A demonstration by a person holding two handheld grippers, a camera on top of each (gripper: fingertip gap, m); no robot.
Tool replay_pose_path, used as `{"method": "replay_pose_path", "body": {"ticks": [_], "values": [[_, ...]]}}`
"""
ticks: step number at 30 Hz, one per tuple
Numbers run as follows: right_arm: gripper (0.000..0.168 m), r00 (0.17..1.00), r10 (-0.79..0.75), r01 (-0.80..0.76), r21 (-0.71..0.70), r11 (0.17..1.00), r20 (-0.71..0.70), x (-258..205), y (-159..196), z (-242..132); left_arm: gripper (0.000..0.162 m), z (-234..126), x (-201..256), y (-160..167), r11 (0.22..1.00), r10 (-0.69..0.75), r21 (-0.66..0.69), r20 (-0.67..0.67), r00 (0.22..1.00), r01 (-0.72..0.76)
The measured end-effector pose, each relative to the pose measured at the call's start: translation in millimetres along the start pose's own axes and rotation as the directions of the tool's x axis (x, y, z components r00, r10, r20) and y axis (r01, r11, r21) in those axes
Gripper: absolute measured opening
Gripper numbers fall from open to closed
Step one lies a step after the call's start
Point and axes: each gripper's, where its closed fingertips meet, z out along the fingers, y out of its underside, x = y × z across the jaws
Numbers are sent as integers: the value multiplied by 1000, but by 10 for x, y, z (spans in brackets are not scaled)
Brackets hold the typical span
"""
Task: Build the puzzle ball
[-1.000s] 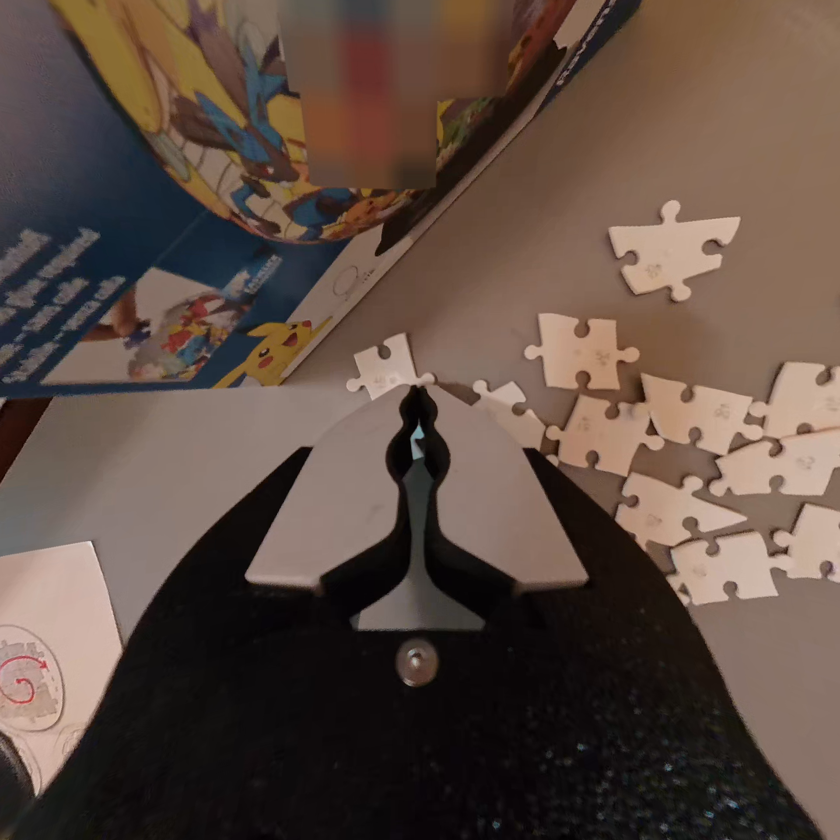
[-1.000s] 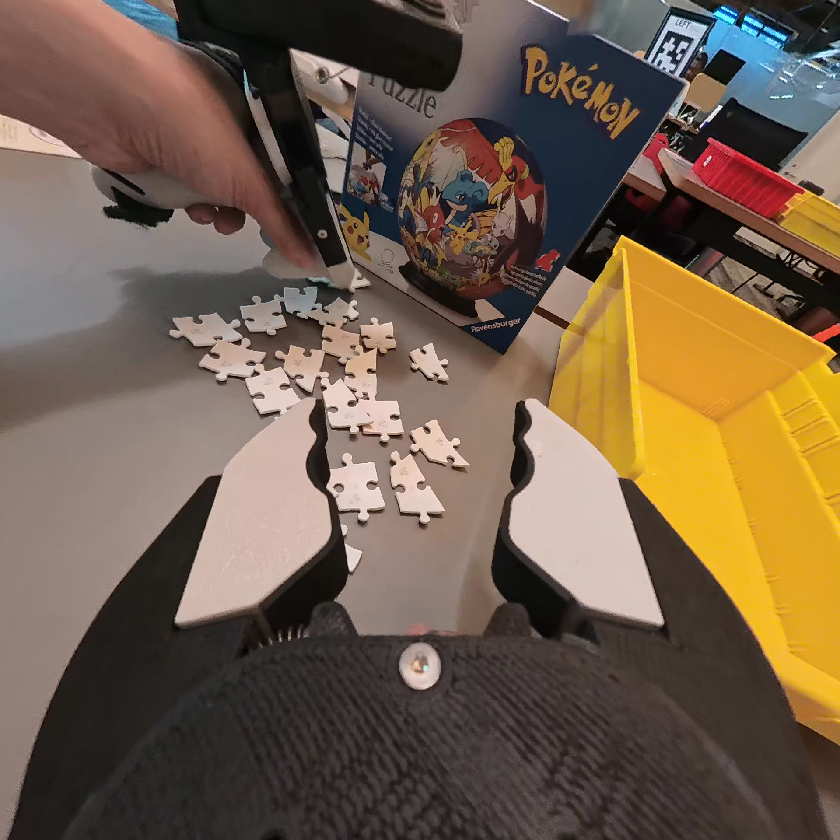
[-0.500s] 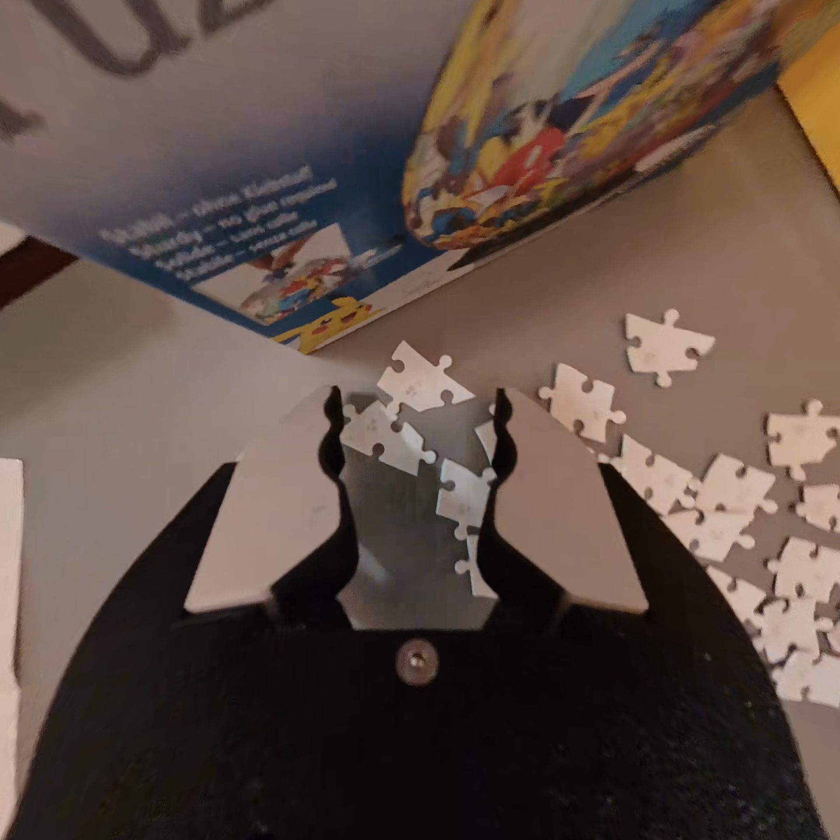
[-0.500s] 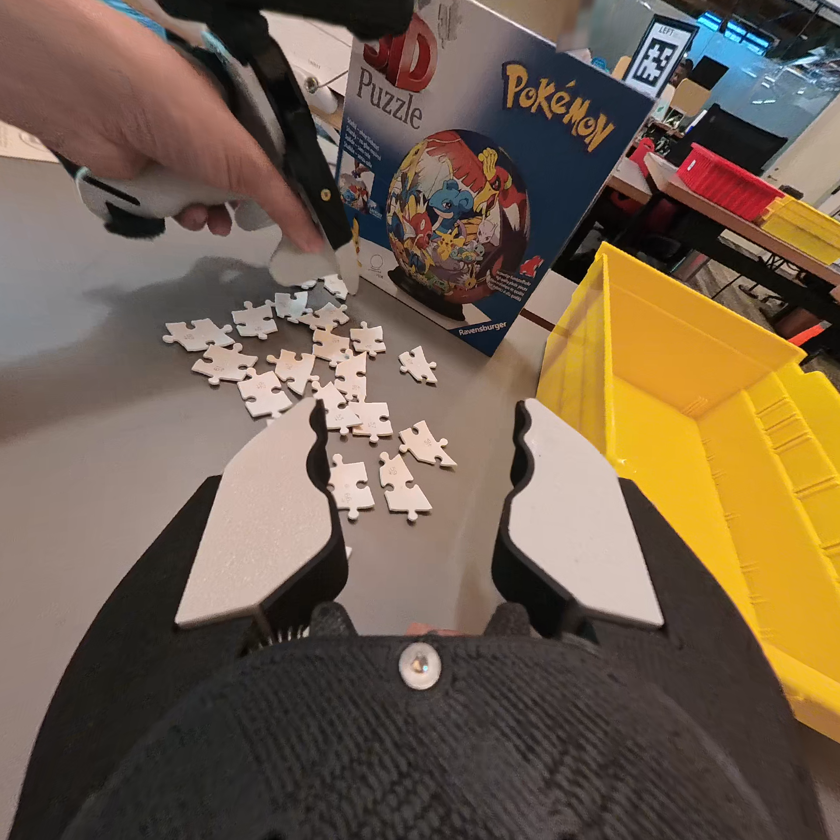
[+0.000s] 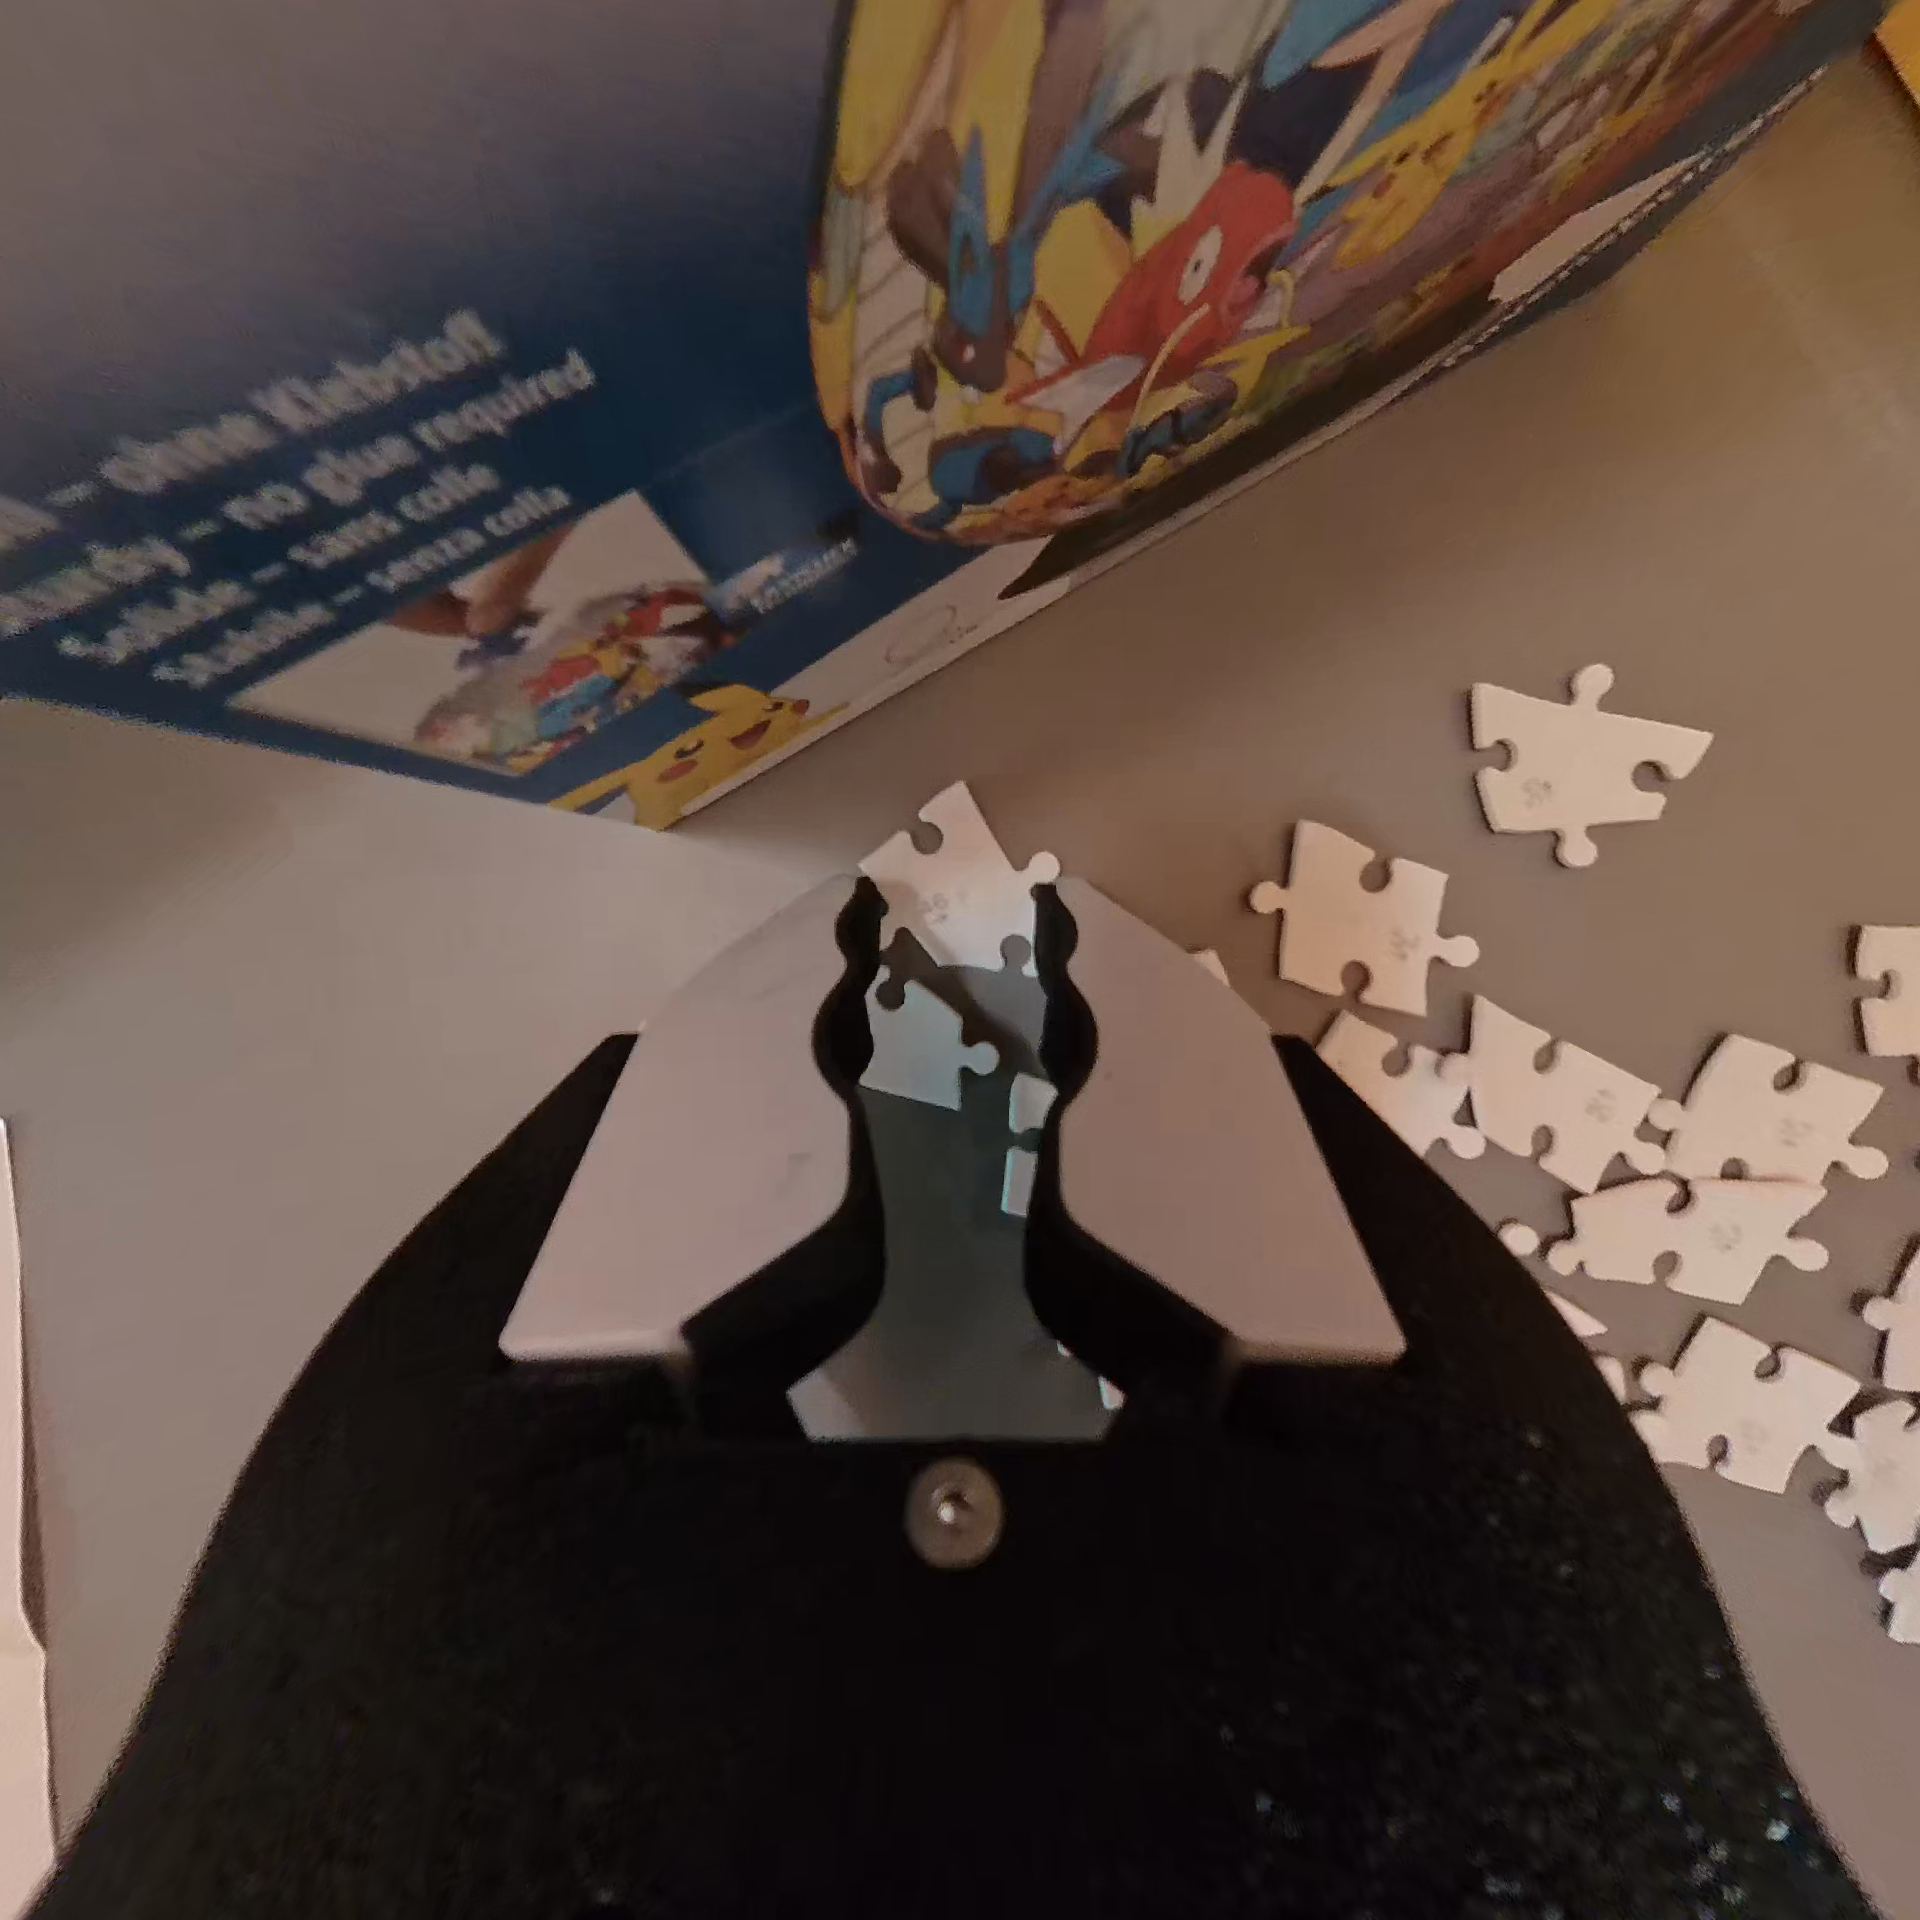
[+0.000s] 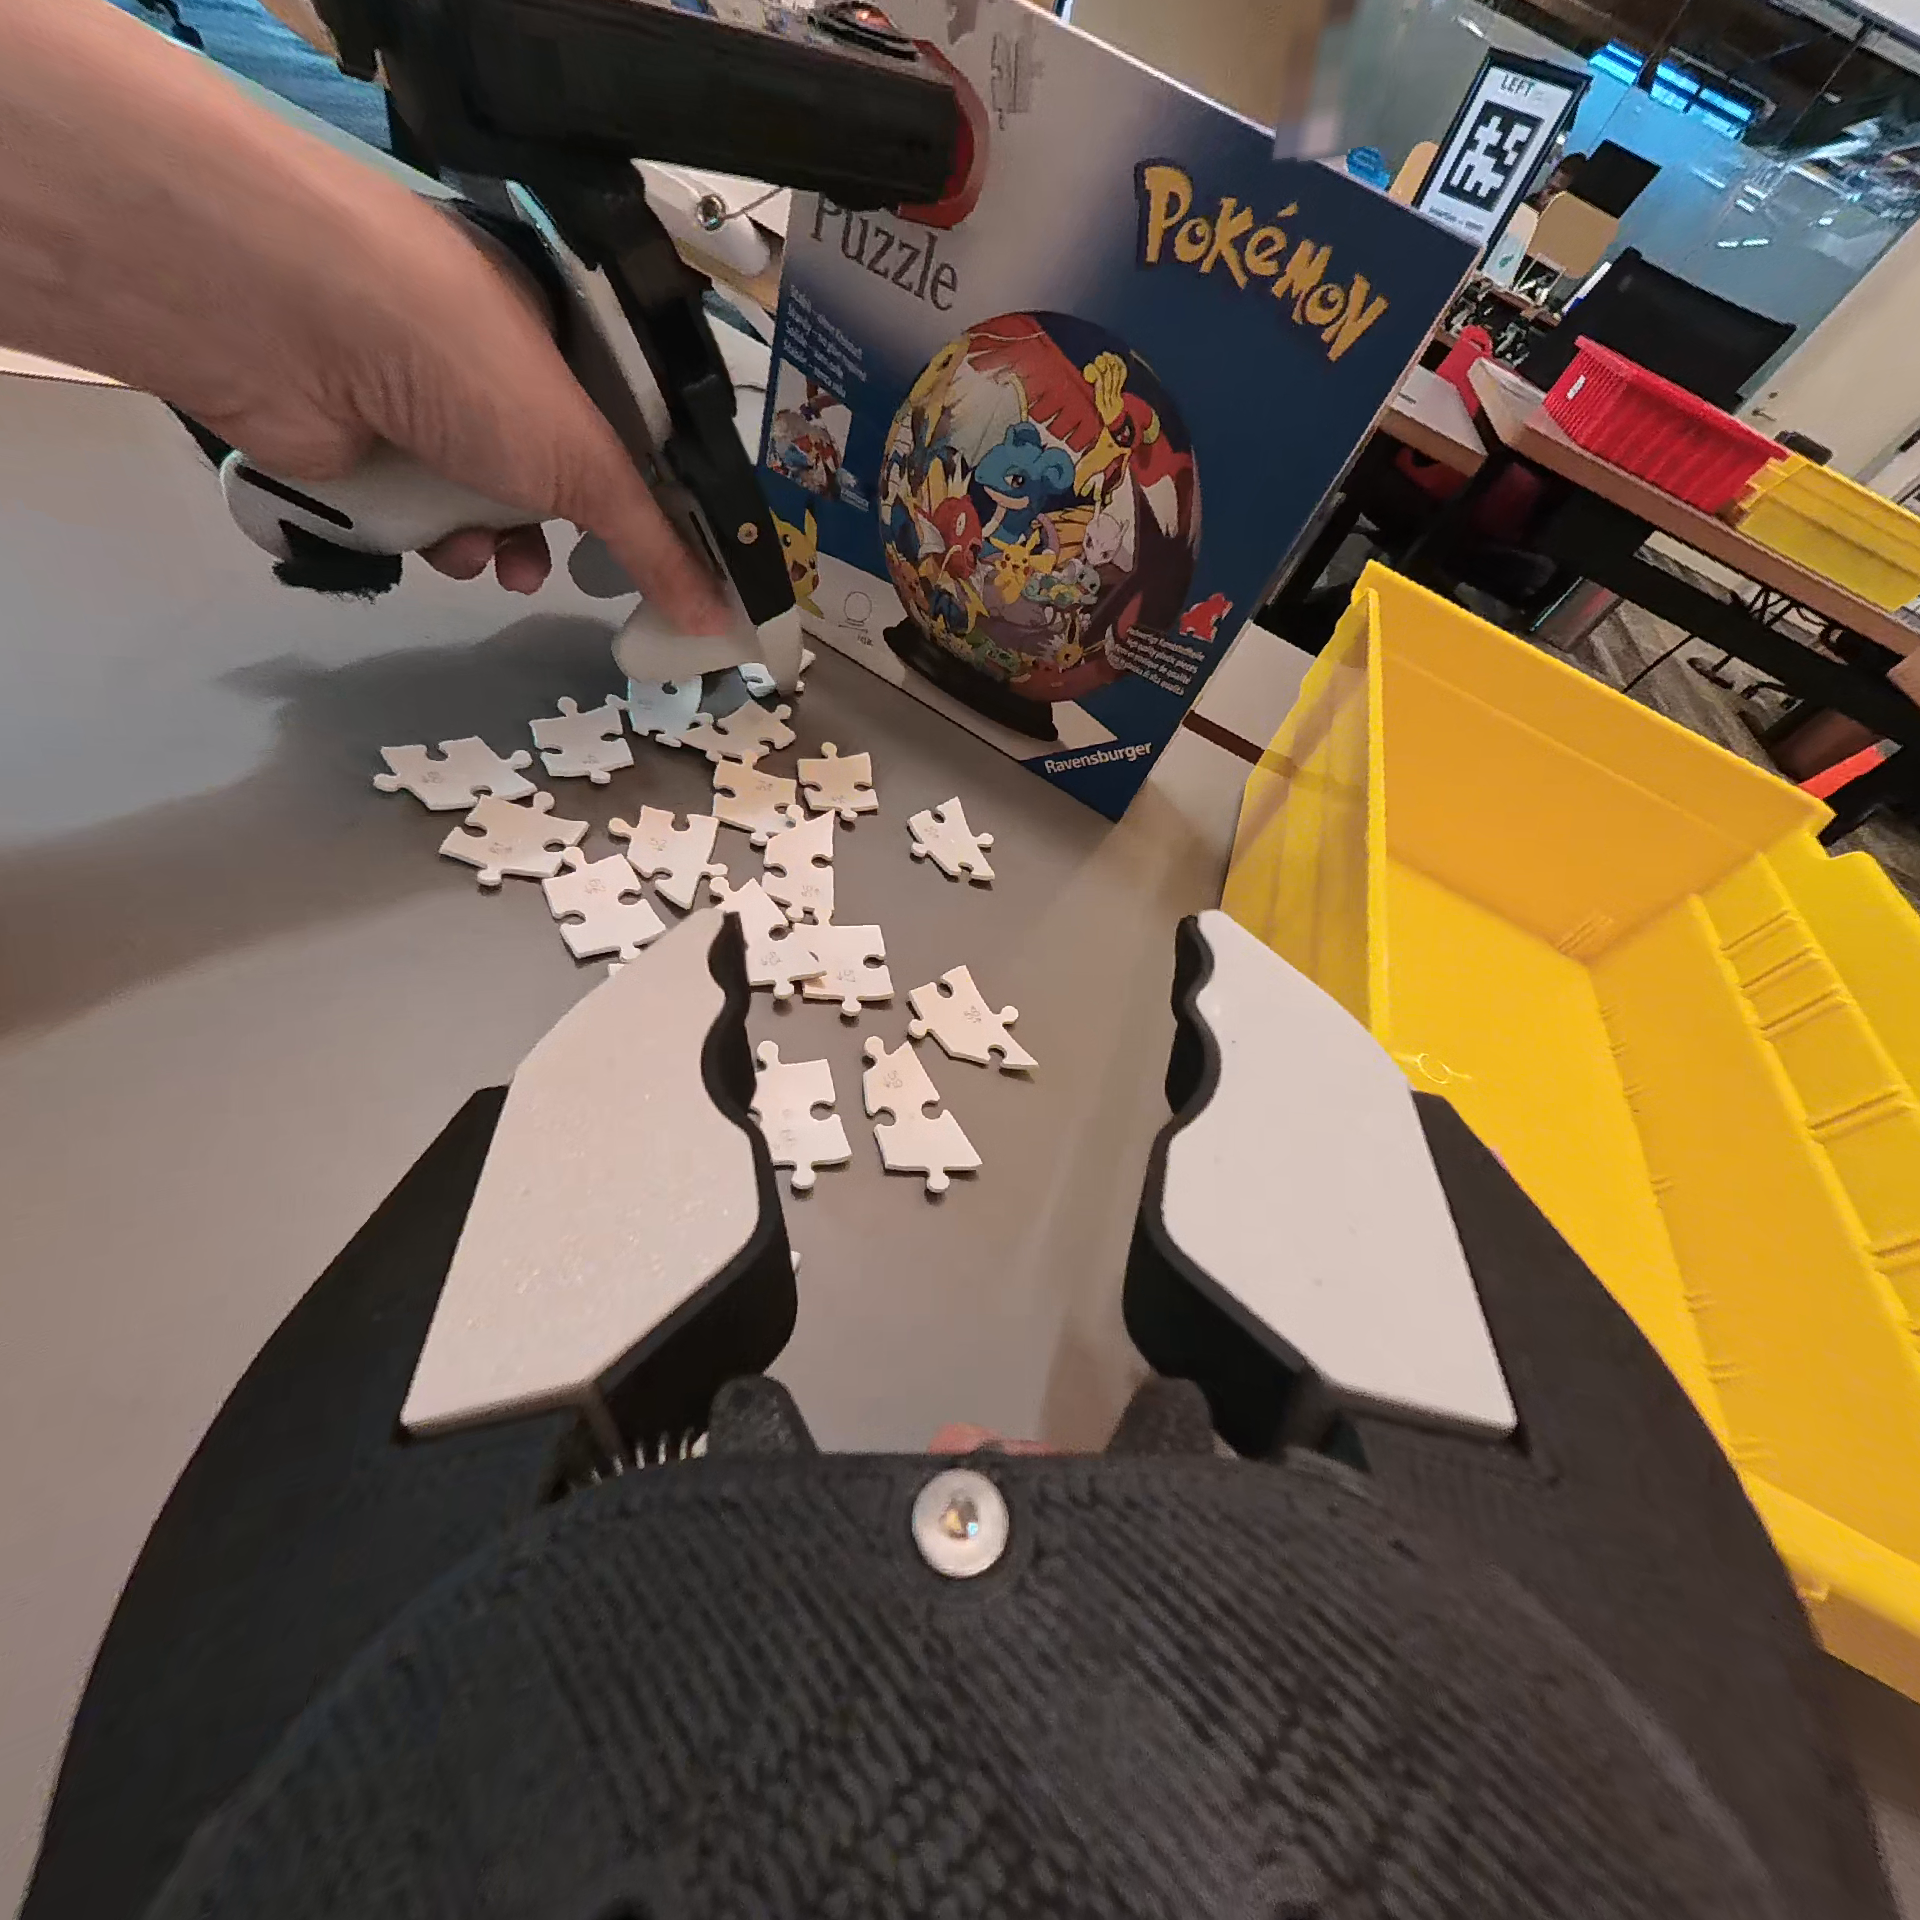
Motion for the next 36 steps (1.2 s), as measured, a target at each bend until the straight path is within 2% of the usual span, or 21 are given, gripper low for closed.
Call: {"method": "replay_pose_path", "body": {"ticks": [4, 8, 11, 14, 17, 19, 22, 26, 28, 32, 34, 36], "values": [[79, 1000, 7, -7, 8, 1000, 1, -4, -20, -2, 28, -42, -49, 0, 999, 50, 13, 53, 997, -51], [81, 1000, 10, -10, 6, 1000, -4, 3, -23, -1, 28, -273, 70, -110, 996, 55, 71, 16, 998, -56], [85, 999, 29, -29, 28, 999, 16, -41, -67, 13, 28, -661, 243, -279, 985, 32, 172, -46, 998, -24], [94, 996, 70, -74, 81, 994, 46, -125, -182, 37, 28, -1206, 538, -415, 945, -8, 321, -179, 984, 66], [97, 983, 140, -159, 179, 971, 115, -276, -437, 27, 28, -1772, 795, -364, 882, -4, 451, -281, 960, 136], [93, 969, 168, -212, 260, 942, 182, -475, -713, 4, 28, -2078, 828, -210, 842, 21, 525, -261, 965, 124], [77, 965, 100, -184, 359, 915, 242, -904, -1108, -31, 28, -2452, 779, 138, 788, 20, 601, -244, 970, 135], [65, 967, 36, -154, 466, 871, 252, -1413, -1476, -100, 28, -2763, 557, 723, 717, -81, 665, -220, 972, 210], [56, 965, 5, -144, 510, 848, 263, -1628, -1588, -153, 28, -2833, 449, 1012, 685, -146, 680, -223, 964, 262], [50, 937, -126, -98, 591, 801, 326, -2079, -1751, -315, 28, -2914, 287, 1444, 621, -244, 703, -247, 938, 347], [51, 912, -198, -56, 587, 807, 360, -2284, -1735, -336, 28, -2952, 218, 1579, 572, -286, 719, -276, 918, 395], [52, 884, -251, -33, 591, 806, 393, -2441, -1711, -360, 13, -2959, 206, 1678, 555, -297, 716, -306, 905, 424]]}}
